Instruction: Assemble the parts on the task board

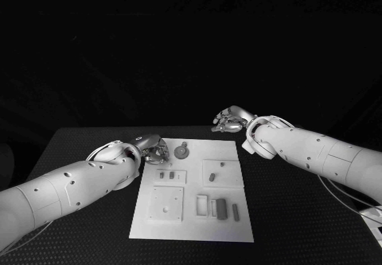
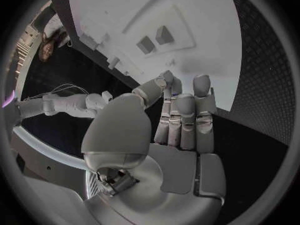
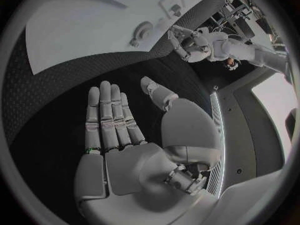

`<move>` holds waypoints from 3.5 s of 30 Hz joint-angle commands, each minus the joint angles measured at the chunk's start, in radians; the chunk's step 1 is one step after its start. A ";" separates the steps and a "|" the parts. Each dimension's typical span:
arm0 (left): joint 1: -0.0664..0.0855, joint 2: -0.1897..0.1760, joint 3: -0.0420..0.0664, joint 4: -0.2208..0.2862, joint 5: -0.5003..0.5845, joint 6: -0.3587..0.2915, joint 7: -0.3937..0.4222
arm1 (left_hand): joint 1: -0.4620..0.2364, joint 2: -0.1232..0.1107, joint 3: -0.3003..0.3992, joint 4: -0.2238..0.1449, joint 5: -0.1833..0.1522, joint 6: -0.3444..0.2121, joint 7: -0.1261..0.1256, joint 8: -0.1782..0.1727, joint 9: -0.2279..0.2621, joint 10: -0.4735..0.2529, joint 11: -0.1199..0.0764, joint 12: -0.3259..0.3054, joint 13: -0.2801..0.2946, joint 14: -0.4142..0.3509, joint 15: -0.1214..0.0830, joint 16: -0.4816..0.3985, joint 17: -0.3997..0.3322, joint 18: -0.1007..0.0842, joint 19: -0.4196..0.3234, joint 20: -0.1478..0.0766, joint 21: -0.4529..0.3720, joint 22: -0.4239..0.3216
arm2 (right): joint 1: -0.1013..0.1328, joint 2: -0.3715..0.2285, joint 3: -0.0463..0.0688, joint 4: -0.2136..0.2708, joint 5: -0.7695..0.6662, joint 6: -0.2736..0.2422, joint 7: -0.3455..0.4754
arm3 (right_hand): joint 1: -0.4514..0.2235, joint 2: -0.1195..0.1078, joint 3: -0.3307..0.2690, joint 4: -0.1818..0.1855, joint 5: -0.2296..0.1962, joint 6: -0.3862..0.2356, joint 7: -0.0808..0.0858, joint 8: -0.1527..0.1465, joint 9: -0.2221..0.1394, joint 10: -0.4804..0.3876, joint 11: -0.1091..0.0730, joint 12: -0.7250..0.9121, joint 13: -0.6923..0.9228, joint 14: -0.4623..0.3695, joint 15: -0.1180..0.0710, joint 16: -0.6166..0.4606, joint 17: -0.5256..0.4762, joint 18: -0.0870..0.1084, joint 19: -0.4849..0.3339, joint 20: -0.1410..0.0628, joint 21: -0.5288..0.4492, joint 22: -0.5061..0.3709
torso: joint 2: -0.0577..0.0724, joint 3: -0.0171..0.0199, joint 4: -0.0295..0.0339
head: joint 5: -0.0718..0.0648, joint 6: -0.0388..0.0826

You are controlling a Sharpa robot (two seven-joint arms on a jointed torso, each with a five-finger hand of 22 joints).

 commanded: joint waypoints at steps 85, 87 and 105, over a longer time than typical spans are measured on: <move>-0.042 0.067 -0.003 -0.058 -0.042 0.063 -0.006 | -0.003 0.011 0.010 -0.002 0.006 0.013 -0.001 0.002 0.005 0.014 -0.002 -0.001 0.007 0.008 -0.006 0.007 0.002 0.059 0.004 -0.010 0.008 0.023 | -0.005 0.002 0.000 0.007 0.045 0.007 0.028 | 0.034 0.006 -0.001 0.006 0.002 -0.092 0.030 -0.019 -0.045 -0.103 0.078 -0.162 -0.188 -0.270 0.130 -0.184 -0.152 -0.158 -0.423 0.045 -0.237 -0.004 | 0.000 -0.0004 0.0004 | -0.010 -0.007; -0.043 0.067 -0.003 -0.053 -0.042 0.077 0.011 | -0.003 0.011 0.010 -0.002 0.006 0.013 -0.001 0.002 0.005 0.014 -0.002 -0.001 0.007 0.008 -0.006 0.007 0.003 0.059 0.004 -0.010 0.008 0.023 | -0.005 0.003 0.000 0.007 0.045 0.010 0.027 | 0.034 0.008 -0.002 0.006 0.002 -0.092 0.031 -0.017 -0.046 -0.100 0.080 -0.162 -0.193 -0.259 0.132 -0.178 -0.153 -0.157 -0.420 0.045 -0.238 -0.002 | 0.000 -0.0003 0.0005 | -0.010 -0.008; -0.042 0.061 -0.003 -0.062 -0.020 0.052 0.011 | -0.012 0.007 0.007 -0.002 0.006 -0.015 0.012 -0.016 0.001 -0.001 0.005 -0.016 0.007 -0.004 0.000 0.003 0.003 0.056 -0.009 -0.007 0.005 0.023 | -0.005 0.000 0.000 0.008 0.045 0.007 0.027 | 0.034 0.009 -0.003 0.006 0.002 -0.091 0.032 -0.014 -0.050 -0.097 0.080 -0.163 -0.202 -0.253 0.131 -0.174 -0.159 -0.154 -0.411 0.043 -0.240 0.000 | 0.000 -0.0003 0.0005 | -0.009 -0.009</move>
